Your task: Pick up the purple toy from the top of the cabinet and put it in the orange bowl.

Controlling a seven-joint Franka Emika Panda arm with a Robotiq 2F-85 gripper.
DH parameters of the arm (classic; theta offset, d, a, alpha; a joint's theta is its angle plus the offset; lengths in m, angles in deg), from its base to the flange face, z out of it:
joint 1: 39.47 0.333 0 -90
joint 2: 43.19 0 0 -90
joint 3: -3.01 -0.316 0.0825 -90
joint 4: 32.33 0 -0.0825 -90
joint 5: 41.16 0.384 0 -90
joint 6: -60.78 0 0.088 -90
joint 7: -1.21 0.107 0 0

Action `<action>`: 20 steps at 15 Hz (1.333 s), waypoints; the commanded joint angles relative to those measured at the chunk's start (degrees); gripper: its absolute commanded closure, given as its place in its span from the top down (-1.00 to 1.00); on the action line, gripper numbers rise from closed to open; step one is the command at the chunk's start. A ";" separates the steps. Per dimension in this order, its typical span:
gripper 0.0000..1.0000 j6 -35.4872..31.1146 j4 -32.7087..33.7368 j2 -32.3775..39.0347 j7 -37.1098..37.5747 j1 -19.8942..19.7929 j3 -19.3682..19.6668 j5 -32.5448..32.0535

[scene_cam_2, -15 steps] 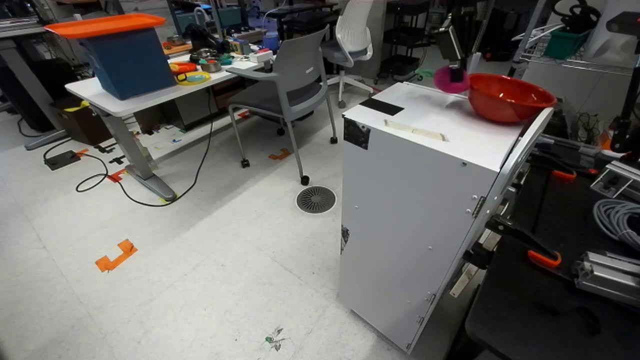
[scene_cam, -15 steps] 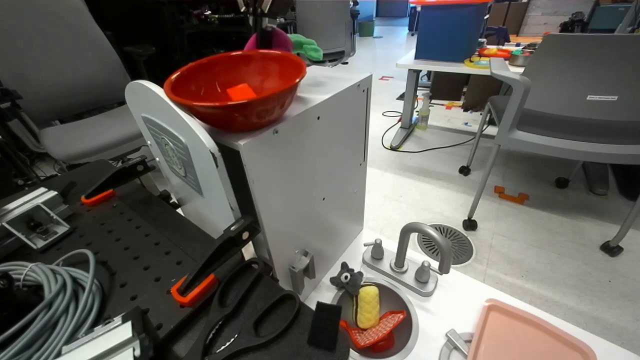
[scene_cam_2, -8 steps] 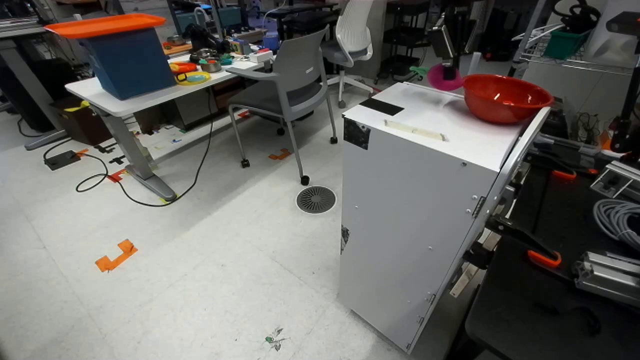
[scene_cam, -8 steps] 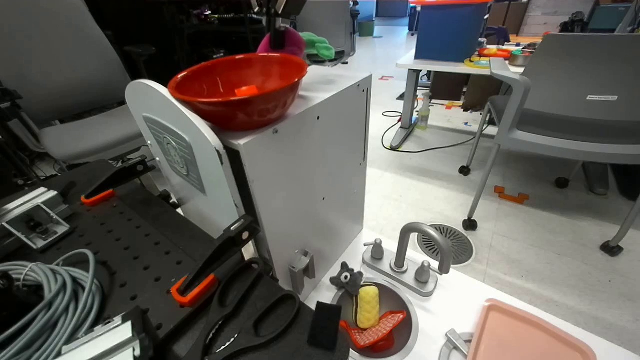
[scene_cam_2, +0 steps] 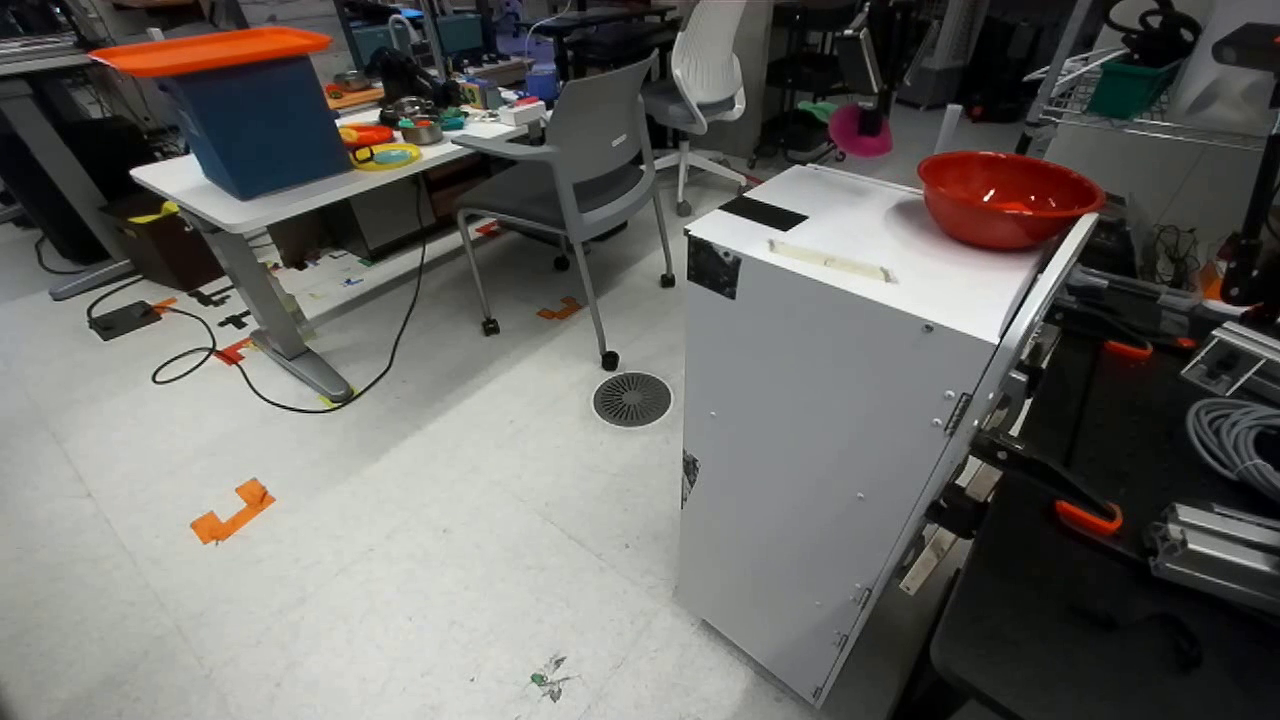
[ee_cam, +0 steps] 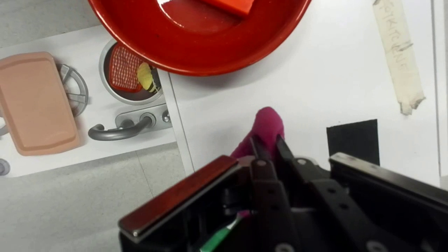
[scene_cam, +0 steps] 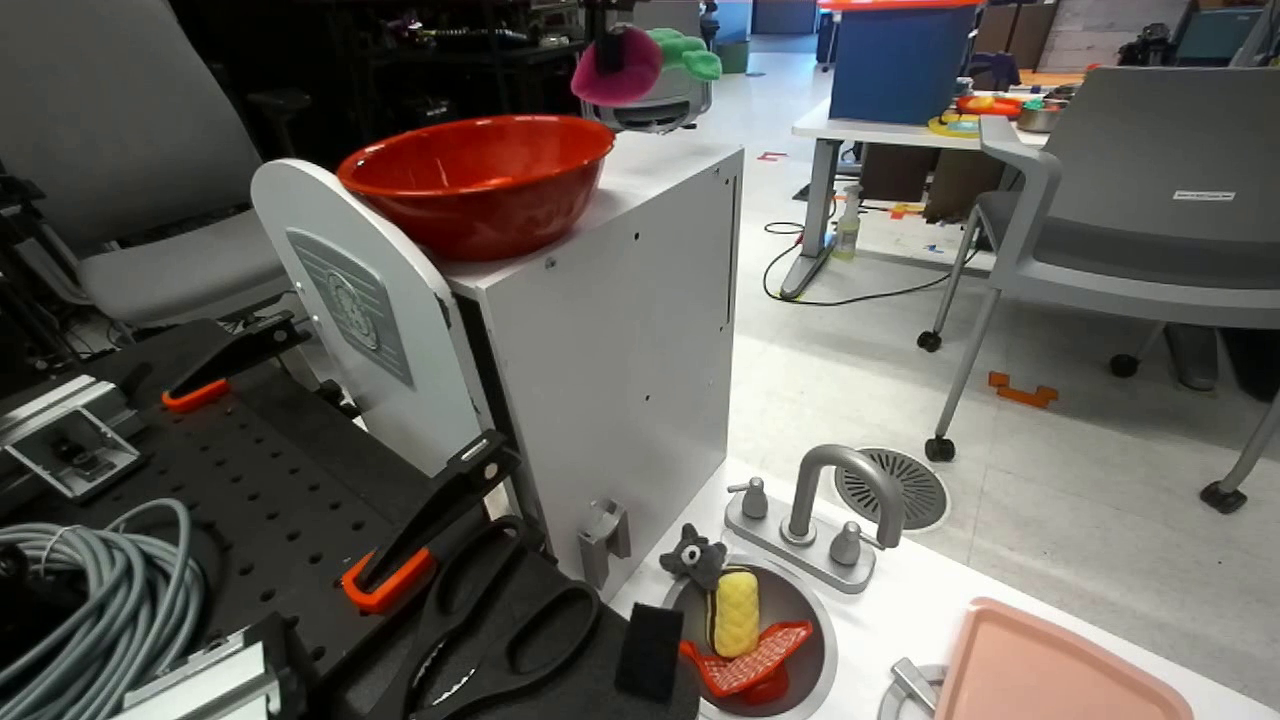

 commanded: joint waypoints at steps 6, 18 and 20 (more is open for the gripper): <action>-0.96 0.09 -2.65 -5.61 6.02 3.24 -0.27 -4.47; -0.96 4.37 -12.67 -16.10 14.75 6.14 -3.39 -1.71; -0.96 3.81 -14.86 -17.28 14.20 5.64 -3.22 1.58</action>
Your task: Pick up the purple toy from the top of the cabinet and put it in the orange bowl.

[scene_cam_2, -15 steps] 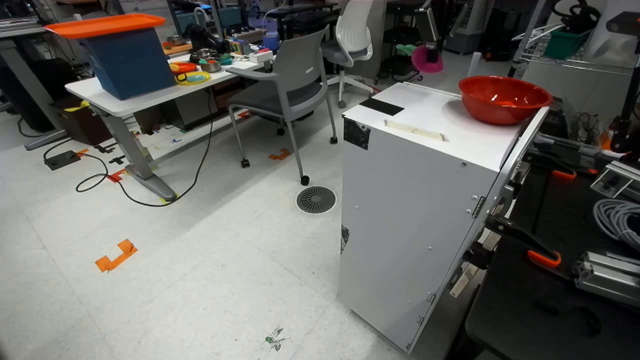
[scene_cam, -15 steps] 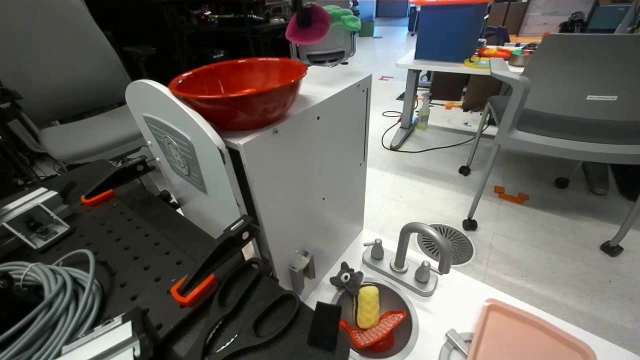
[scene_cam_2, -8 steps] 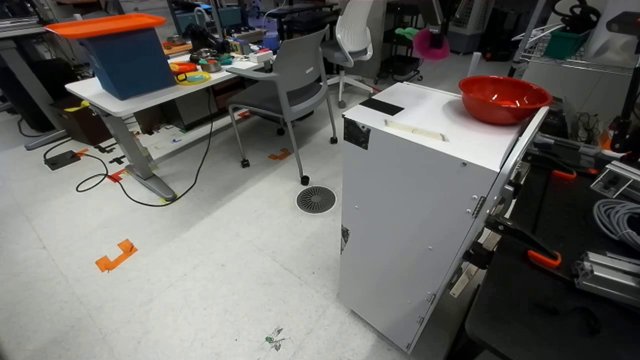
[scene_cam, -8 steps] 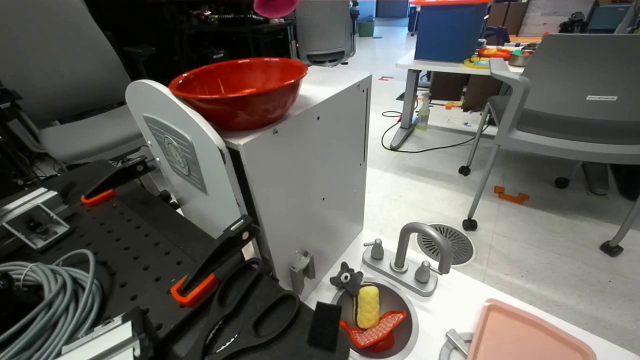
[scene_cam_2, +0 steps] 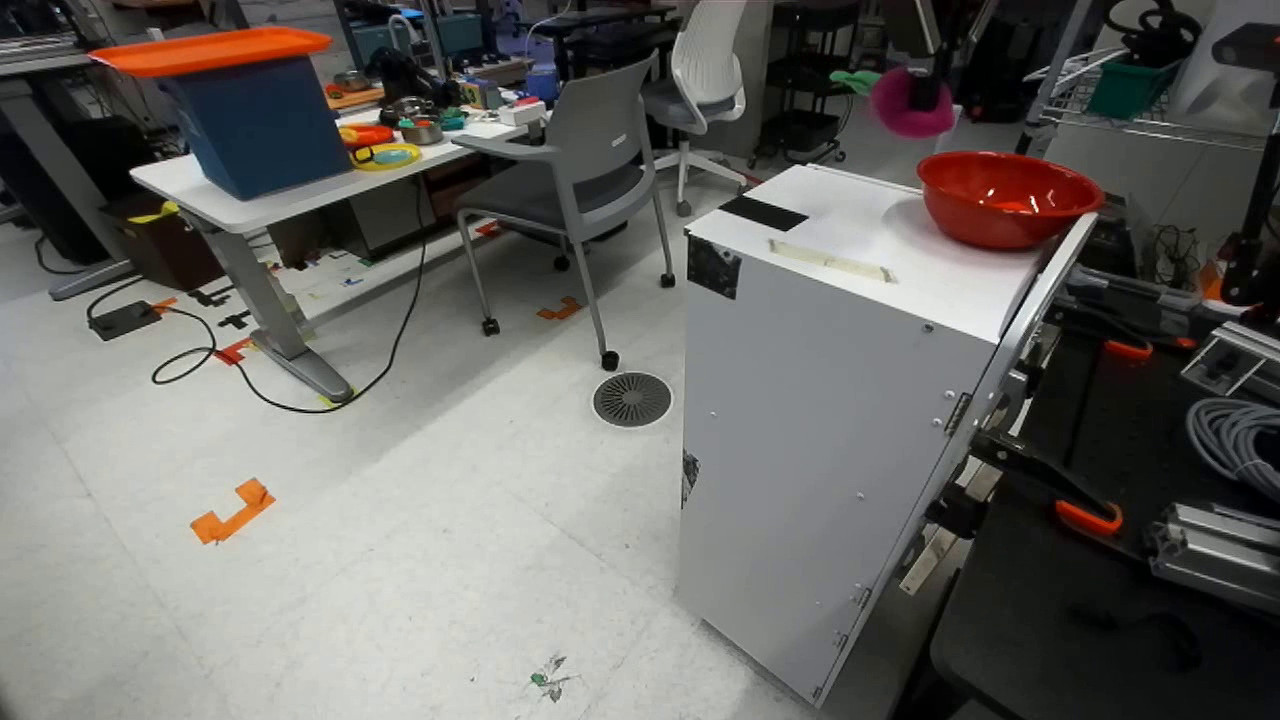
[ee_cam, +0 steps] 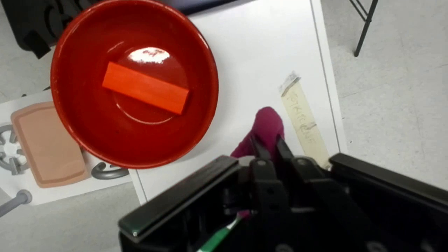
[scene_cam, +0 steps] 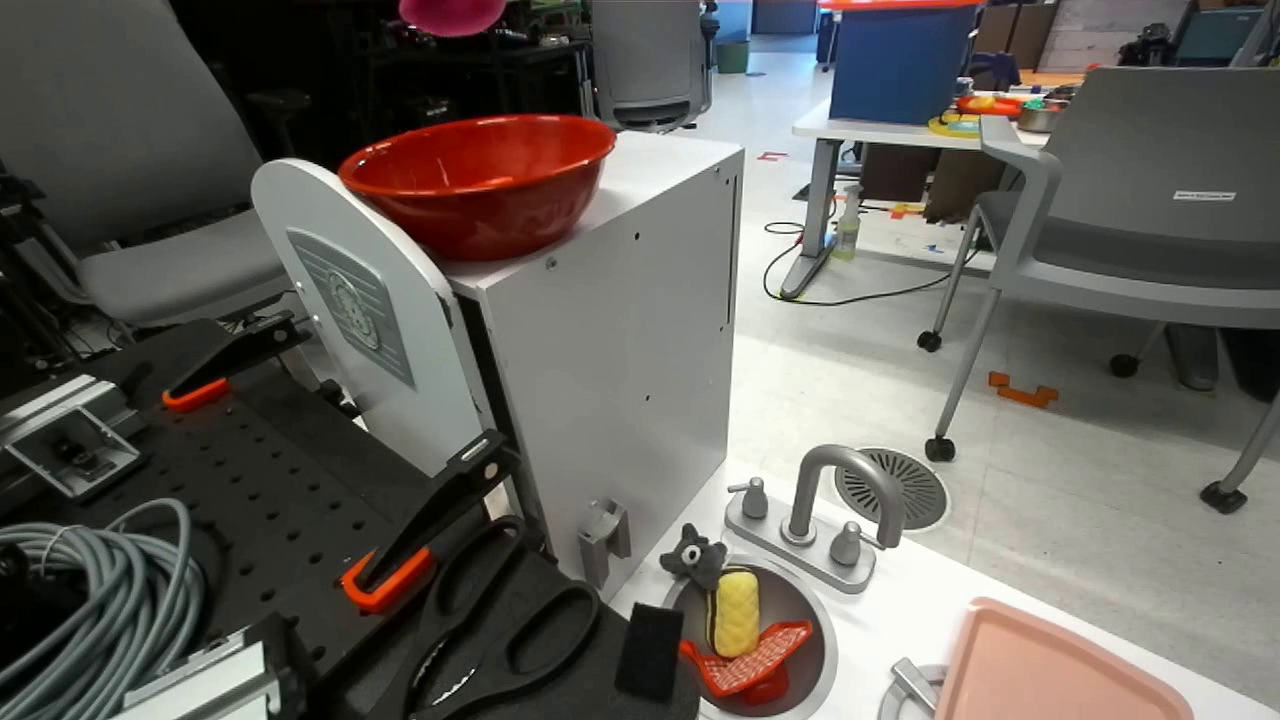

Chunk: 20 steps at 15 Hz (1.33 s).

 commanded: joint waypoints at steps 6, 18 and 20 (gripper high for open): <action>-0.96 -2.50 -10.05 -7.42 0.66 -2.48 0.11 9.75; -0.96 -5.41 -18.78 -15.15 1.82 -4.56 0.63 13.76; -0.96 -5.10 -19.17 -15.69 1.34 -5.12 0.86 13.89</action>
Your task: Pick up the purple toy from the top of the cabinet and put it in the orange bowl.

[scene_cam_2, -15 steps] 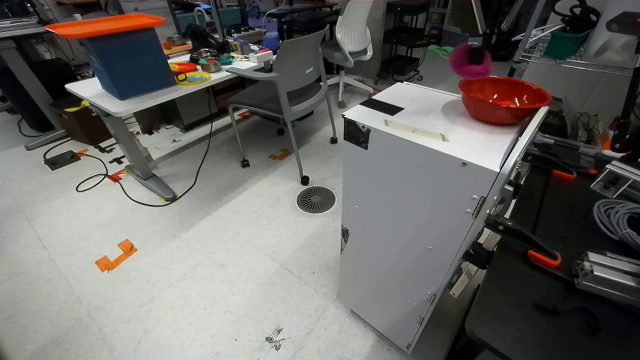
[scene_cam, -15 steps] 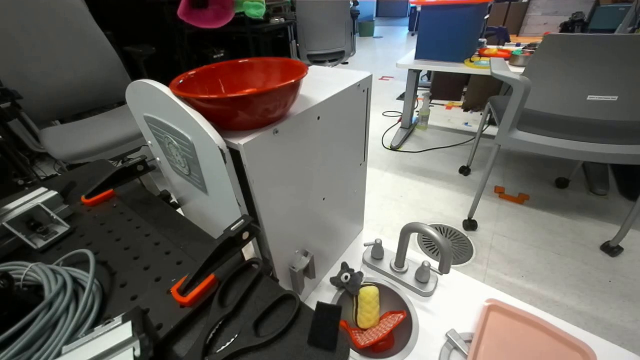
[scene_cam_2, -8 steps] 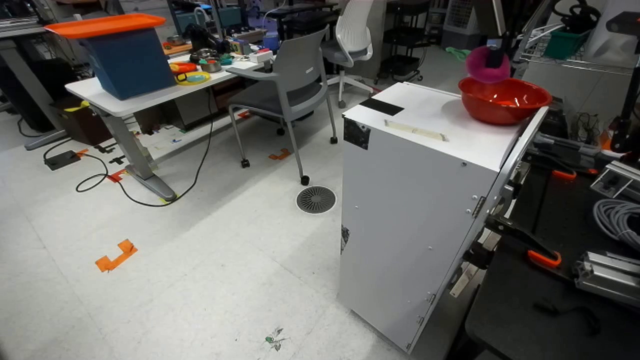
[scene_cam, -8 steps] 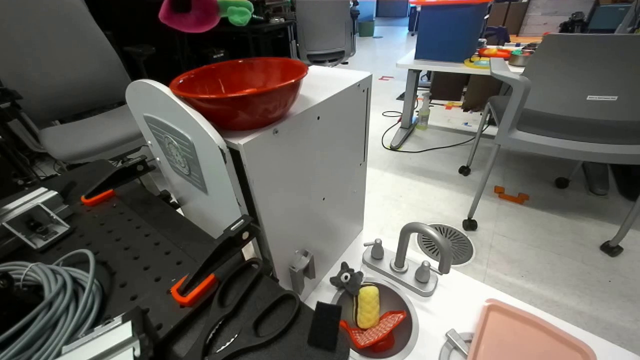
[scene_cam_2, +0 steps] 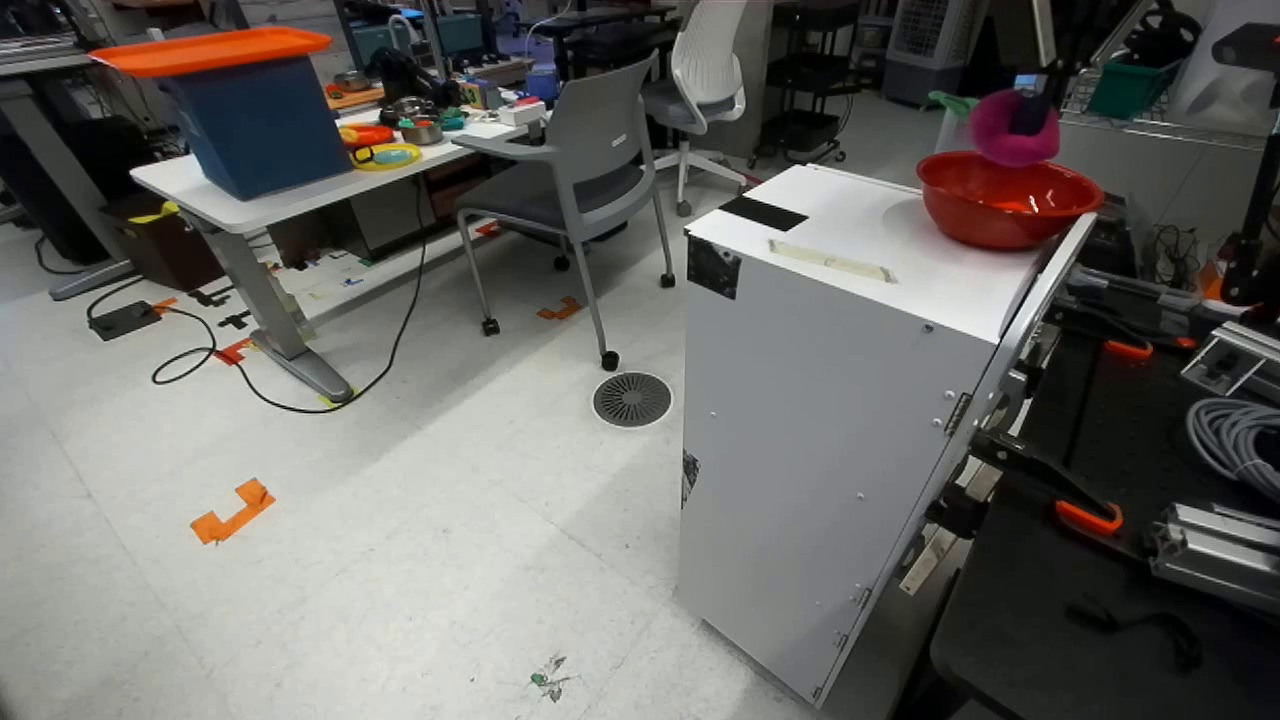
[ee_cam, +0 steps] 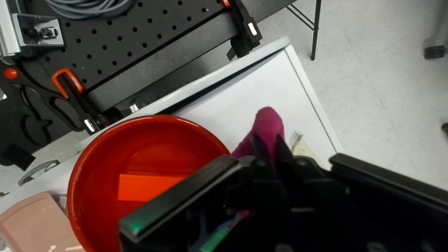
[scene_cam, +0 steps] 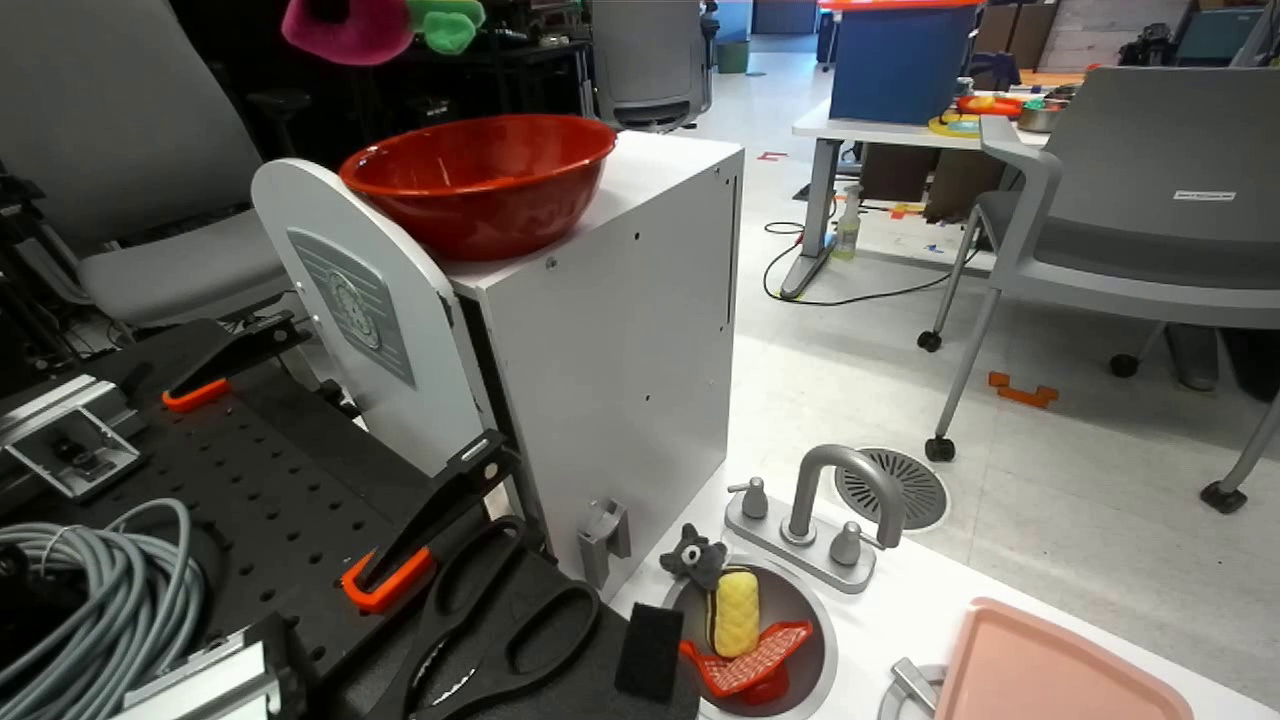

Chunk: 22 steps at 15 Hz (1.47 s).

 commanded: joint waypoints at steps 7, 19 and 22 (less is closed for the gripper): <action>-0.96 9.98 3.20 -0.46 -5.29 -1.48 0.09 -7.31; -0.59 17.83 6.98 -0.14 -0.03 -4.09 0.87 -17.83; -0.05 17.41 7.12 0.25 -0.07 -4.86 1.47 -17.35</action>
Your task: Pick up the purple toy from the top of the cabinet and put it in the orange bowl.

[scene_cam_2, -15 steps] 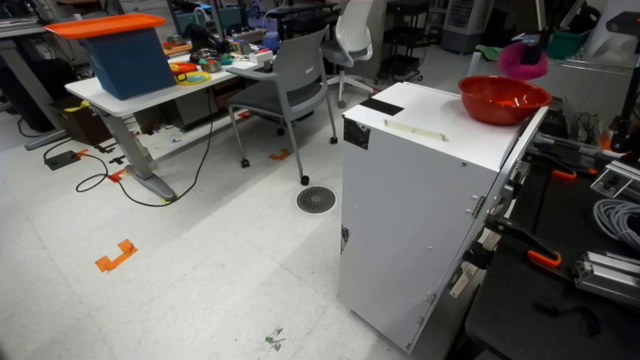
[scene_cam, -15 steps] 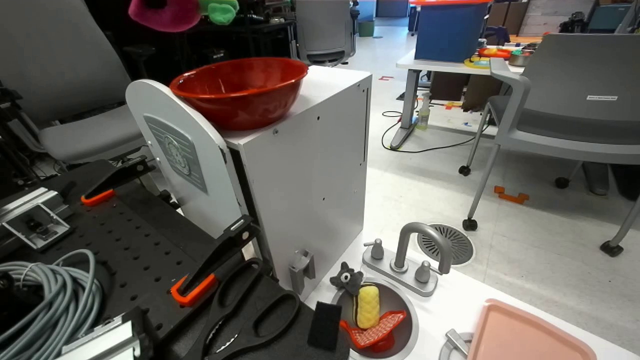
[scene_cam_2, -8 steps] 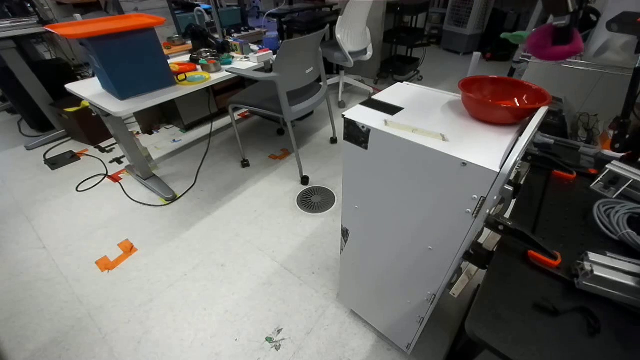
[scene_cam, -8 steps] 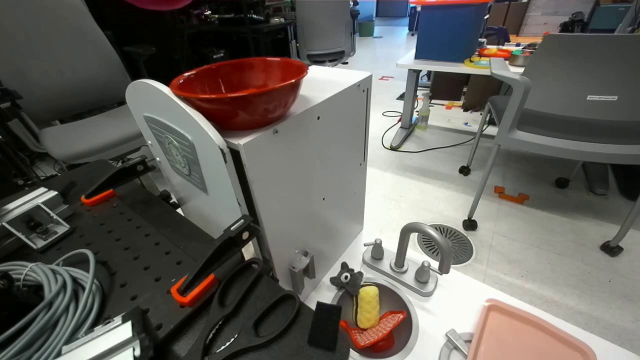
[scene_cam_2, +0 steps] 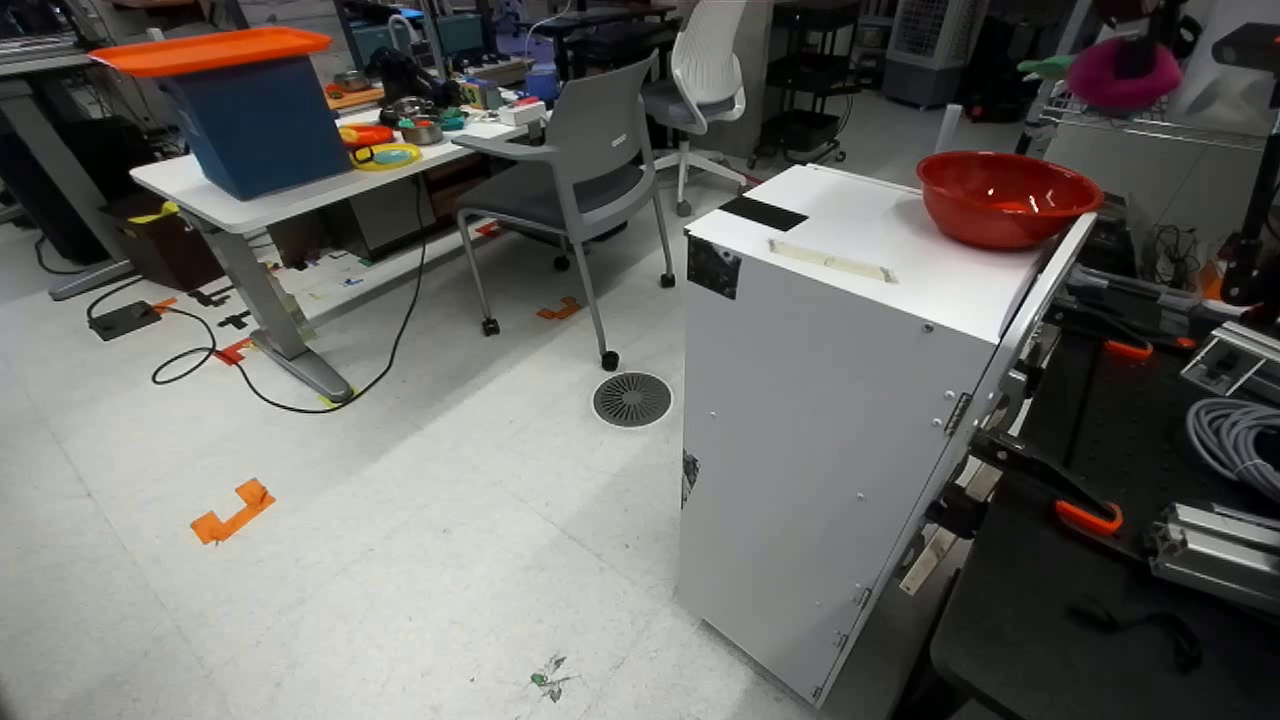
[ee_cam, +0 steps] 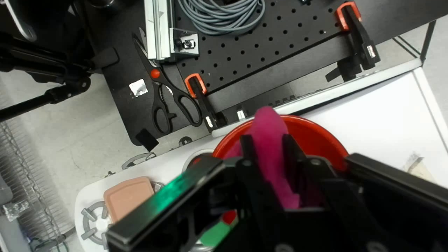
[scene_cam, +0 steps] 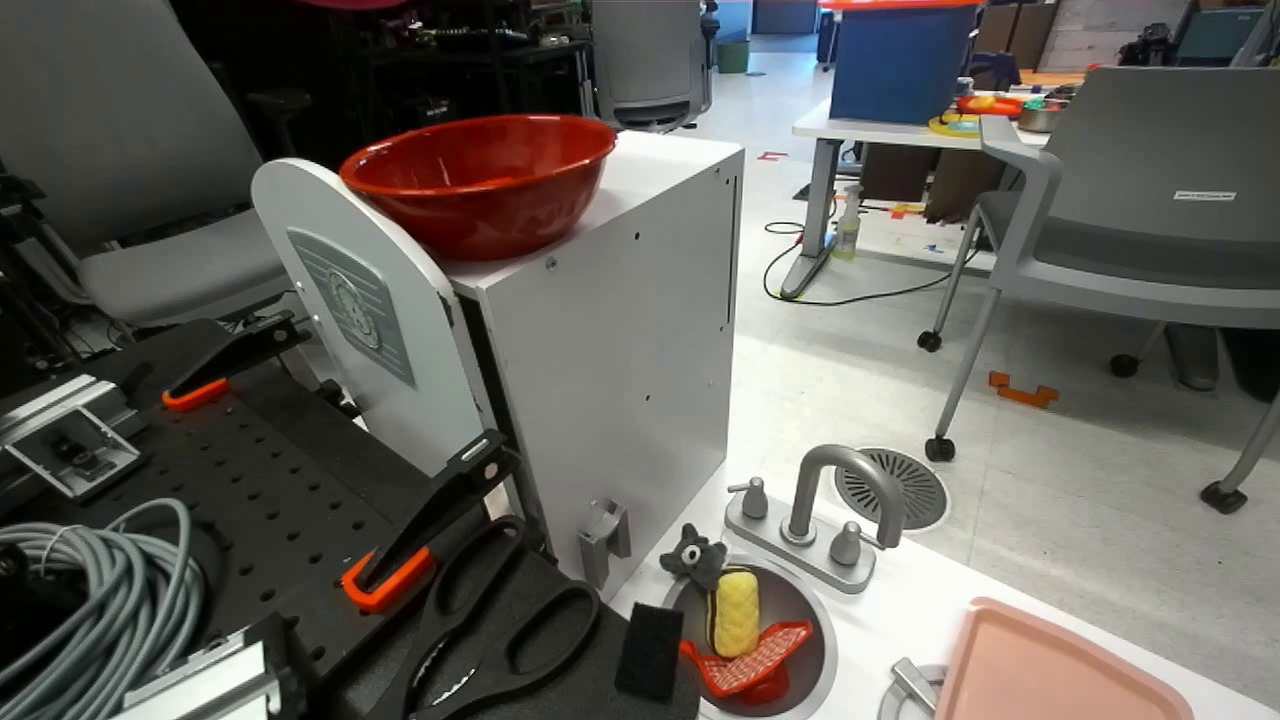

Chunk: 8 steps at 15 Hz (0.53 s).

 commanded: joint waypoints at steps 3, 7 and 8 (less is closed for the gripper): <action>0.36 0.58 1.35 1.04 0.99 -0.85 1.13 -0.21; 0.96 0.18 1.24 1.12 0.96 -0.69 1.26 0.09; 1.00 0.13 1.21 1.12 1.03 -0.61 1.17 0.07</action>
